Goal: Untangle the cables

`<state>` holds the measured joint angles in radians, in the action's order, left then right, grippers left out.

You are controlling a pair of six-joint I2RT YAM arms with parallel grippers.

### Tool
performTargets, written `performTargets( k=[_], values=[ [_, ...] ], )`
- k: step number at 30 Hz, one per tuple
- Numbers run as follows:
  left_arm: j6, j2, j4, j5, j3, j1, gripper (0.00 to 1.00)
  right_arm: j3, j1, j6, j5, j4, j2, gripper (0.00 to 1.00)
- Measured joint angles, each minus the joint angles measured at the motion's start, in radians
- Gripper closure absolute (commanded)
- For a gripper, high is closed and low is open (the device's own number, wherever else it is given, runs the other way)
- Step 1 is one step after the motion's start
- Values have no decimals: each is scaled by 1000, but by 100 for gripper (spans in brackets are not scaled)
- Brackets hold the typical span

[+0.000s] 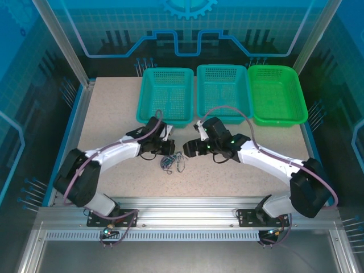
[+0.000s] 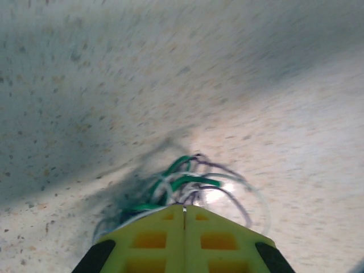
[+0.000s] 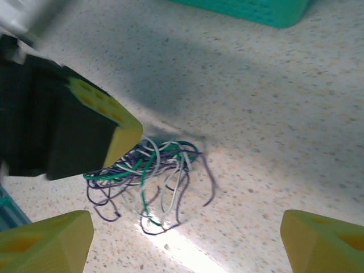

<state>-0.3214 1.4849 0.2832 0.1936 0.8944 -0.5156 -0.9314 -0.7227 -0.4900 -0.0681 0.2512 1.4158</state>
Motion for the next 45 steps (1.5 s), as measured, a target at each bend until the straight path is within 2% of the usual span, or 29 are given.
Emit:
performTargets(
  k=[3,10,11,14,15,17,19,24,26,28,30,33,35,36,41,42,45],
  values=[
    [-35,-80,-43,35,5,0,100,0,-39,-23,-17,-77,56,7],
    [-103,-91,-66,75,25,4,100,32,-70,-10,-41,-365,233,12],
    [-118,-96,-69,85,25,4,100,33,-77,-11,-32,-402,266,17],
    [-148,-127,-42,88,24,9,100,26,-98,-10,44,-465,330,48],
    [-154,-145,-34,92,24,14,100,25,-105,-12,75,-473,340,54],
    [-169,-208,-29,100,24,29,100,30,-116,-36,140,-483,352,60],
    [-180,-294,-23,114,25,72,100,55,-117,-60,187,-497,353,61],
    [-220,-555,11,123,29,331,100,154,-61,-142,241,-525,332,60],
    [-229,-627,26,116,31,399,100,183,-34,-164,253,-519,307,59],
    [-231,-665,34,110,31,428,100,200,-12,-170,258,-506,289,60],
    [-231,-675,51,99,31,431,100,204,-3,-167,264,-491,273,68],
    [-230,-668,59,64,2,438,100,211,2,-152,270,-461,242,92],
    [-231,-661,50,47,-49,442,100,215,18,-139,268,-433,211,100],
    [-232,-655,37,47,-78,443,100,216,29,-129,266,-420,197,100],
    [-259,-539,-146,126,-319,429,79,209,86,-14,221,-332,104,100],
    [-255,-510,-163,136,-347,414,75,199,89,10,207,-311,89,100],
    [-211,-429,-188,145,-375,319,55,145,92,92,135,-249,45,100]
  ],
)
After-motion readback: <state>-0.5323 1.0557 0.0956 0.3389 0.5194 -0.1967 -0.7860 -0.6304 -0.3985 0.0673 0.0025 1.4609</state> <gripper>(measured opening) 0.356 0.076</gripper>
